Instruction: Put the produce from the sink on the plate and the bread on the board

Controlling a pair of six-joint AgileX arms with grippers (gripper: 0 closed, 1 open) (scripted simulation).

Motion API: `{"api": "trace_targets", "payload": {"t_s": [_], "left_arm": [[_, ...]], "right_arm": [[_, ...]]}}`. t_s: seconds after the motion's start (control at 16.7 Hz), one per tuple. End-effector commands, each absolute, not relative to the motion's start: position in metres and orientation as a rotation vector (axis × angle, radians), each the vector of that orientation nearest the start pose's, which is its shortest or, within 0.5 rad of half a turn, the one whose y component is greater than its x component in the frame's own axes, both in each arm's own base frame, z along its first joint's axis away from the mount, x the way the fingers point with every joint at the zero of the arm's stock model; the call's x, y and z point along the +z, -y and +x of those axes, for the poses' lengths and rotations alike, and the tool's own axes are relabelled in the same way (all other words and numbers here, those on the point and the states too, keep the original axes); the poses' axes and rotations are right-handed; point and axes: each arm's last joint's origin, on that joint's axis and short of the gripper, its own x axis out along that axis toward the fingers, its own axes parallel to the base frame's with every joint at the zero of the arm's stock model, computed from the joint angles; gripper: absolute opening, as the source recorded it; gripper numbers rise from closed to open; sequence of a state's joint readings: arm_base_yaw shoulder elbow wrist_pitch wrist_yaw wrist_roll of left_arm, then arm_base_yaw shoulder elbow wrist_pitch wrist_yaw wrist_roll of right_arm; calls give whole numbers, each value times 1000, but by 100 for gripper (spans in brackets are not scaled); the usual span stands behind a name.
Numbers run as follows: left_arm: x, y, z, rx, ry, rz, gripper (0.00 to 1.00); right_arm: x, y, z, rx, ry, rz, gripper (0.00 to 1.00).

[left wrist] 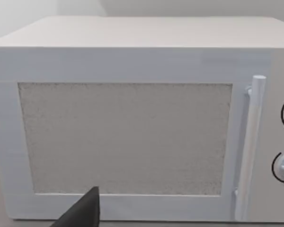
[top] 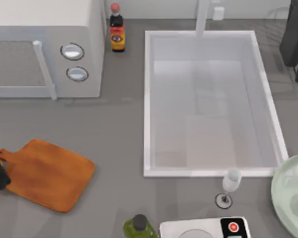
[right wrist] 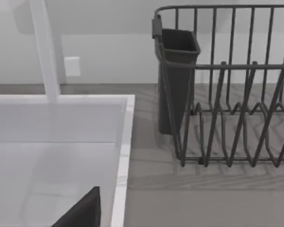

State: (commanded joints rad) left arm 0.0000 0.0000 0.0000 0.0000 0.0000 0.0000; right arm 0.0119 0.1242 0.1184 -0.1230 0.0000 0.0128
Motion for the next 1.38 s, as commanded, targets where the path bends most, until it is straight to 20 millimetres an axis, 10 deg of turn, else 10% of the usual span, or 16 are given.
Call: {"api": "trace_targets", "payload": {"t_s": [0.72, 1.38], "left_arm": [[163, 1, 106, 5, -26, 6, 100], [203, -6, 139, 18, -521, 87, 100]], "right_arm": [[160, 1, 106, 0, 0, 0, 100], [160, 1, 106, 0, 0, 0, 100]]}}
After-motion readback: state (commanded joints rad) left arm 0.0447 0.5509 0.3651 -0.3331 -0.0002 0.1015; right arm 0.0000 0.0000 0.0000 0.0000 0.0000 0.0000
